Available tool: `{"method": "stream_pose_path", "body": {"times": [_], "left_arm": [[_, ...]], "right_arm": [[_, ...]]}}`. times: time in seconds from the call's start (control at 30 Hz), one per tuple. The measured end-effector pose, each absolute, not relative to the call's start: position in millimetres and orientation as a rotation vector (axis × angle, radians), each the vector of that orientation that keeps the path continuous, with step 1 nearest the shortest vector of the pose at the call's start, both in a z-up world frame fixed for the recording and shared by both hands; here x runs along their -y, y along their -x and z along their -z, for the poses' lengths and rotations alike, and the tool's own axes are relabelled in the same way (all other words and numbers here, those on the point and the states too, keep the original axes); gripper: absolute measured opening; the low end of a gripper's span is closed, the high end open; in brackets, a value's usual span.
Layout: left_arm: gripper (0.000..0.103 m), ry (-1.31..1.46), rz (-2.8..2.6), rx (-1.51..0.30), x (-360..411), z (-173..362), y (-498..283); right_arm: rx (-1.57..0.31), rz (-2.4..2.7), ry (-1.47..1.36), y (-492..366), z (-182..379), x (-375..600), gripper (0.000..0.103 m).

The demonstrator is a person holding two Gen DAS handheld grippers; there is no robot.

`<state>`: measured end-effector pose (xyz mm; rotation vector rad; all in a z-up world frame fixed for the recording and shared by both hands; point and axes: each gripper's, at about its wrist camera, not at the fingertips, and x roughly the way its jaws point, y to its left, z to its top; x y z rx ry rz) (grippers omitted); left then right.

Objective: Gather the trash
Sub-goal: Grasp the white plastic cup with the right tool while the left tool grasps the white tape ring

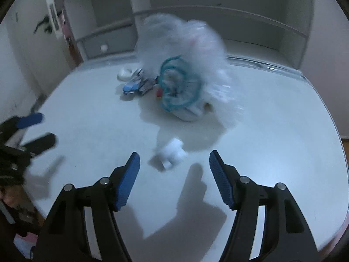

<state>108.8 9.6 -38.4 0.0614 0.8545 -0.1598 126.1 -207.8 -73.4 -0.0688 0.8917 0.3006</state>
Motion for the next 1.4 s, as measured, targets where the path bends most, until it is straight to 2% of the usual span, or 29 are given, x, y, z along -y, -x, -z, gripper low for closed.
{"method": "stream_pose_path", "body": {"times": [0.23, 0.27, 0.3, 0.57, 0.87, 1.23, 1.27, 1.33, 1.37, 1.4], "left_arm": [[0.093, -0.03, 0.114, -0.881, -45, 46, -116], [0.093, -0.027, 0.116, -0.882, -46, 45, -115], [0.093, -0.024, 0.123, -0.885, -44, 46, -119], [0.093, -0.044, 0.104, -0.853, -21, 43, -186], [0.093, 0.18, -0.009, -0.985, -21, 57, -296], [0.093, 0.16, -0.083, -1.002, 2, 66, -319], [0.092, 0.155, -0.086, -1.0, 3, 66, -317], [0.08, 0.125, -0.101, -0.988, 5, 65, -310], [0.069, 0.126, -0.091, -0.98, 5, 63, -307], [0.052, 0.119, -0.08, -0.978, 6, 62, -304]], "right_arm": [[-0.916, -0.305, 0.1, -145, 84, 199, 0.044], [-0.914, -0.302, 0.104, -143, 83, 201, 0.036], [-0.91, -0.297, 0.109, -142, 83, 202, 0.033], [-0.895, -0.314, 0.087, -134, 79, 208, 0.033], [-0.895, -0.322, 0.053, -127, 76, 215, 0.033], [-0.905, -0.314, 0.036, -123, 79, 221, 0.033], [-0.904, -0.314, 0.036, -123, 79, 221, 0.033], [-0.9, -0.308, 0.031, -121, 77, 223, 0.033], [-0.897, -0.306, 0.027, -120, 77, 223, 0.033], [-0.896, -0.303, 0.024, -119, 75, 225, 0.033]]}}
